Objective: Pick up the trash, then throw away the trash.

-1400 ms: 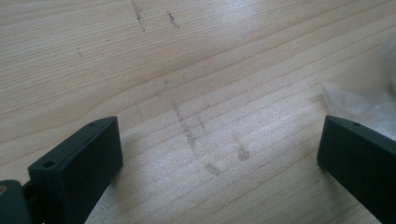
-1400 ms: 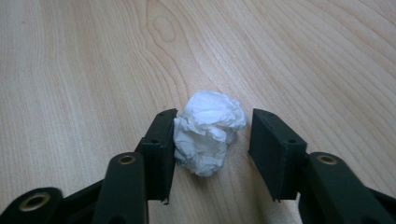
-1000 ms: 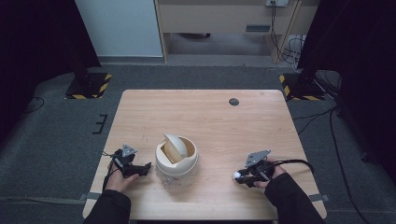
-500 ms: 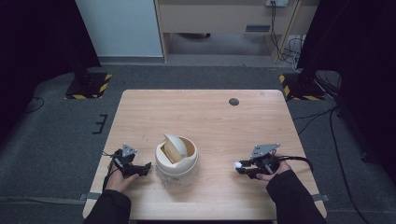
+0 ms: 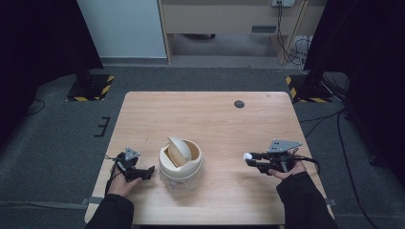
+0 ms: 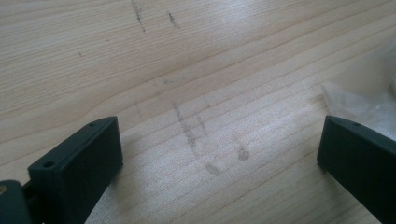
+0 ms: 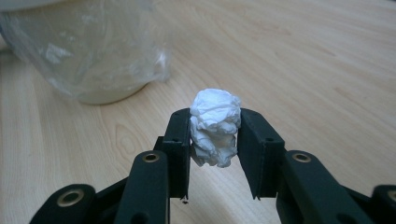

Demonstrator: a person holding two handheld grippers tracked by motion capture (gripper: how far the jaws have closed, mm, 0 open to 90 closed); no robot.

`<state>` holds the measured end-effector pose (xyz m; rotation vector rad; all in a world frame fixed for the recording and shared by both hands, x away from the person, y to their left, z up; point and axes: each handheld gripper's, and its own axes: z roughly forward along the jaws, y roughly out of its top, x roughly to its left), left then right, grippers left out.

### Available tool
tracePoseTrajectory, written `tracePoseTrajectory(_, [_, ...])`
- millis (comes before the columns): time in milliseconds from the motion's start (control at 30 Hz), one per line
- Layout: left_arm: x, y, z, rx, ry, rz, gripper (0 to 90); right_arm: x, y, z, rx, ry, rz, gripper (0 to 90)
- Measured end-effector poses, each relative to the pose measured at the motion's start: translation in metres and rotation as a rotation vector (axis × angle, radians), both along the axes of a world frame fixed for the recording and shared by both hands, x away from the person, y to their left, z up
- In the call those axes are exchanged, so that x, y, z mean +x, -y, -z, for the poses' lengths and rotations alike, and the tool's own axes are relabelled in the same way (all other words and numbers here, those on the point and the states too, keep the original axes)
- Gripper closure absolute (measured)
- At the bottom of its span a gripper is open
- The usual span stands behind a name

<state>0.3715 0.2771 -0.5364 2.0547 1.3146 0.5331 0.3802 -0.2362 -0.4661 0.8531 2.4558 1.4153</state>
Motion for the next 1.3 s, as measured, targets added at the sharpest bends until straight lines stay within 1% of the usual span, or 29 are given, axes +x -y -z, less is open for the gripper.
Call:
tracePoseTrajectory(400, [0.000, 0.000, 0.000, 0.000, 0.000, 0.000, 0.0, 0.008, 0.011, -0.022, 0.111, 0.071, 0.086, 64.4])
tracePoseTrajectory(567, [0.000, 0.000, 0.000, 0.000, 0.000, 0.000, 0.0, 0.008, 0.012, -0.033, 0.163, 0.103, 0.103, 64.4])
tracePoseTrajectory(700, [0.000, 0.000, 0.000, 0.000, 0.000, 0.000, 0.0, 0.010, 0.012, -0.041, 0.191, 0.123, 0.118, 63.9])
tracePoseTrajectory(733, [0.000, 0.000, 0.000, 0.000, -0.001, 0.000, 0.0, 0.010, 0.012, -0.043, 0.192, 0.127, 0.120, 63.6])
tracePoseTrajectory(900, [0.000, 0.000, 0.000, 0.001, -0.001, 0.000, 0.0, 0.013, 0.011, -0.056, 0.217, 0.156, 0.120, 64.3])
tracePoseTrajectory(1033, [0.000, 0.000, 0.000, 0.000, 0.000, -0.001, 0.0, 0.016, 0.006, -0.067, 0.237, 0.178, 0.106, 64.8])
tracePoseTrajectory(1300, [0.000, 0.000, 0.000, 0.001, 0.000, 0.000, 0.0, 0.024, -0.011, -0.088, 0.279, 0.220, 0.074, 65.6])
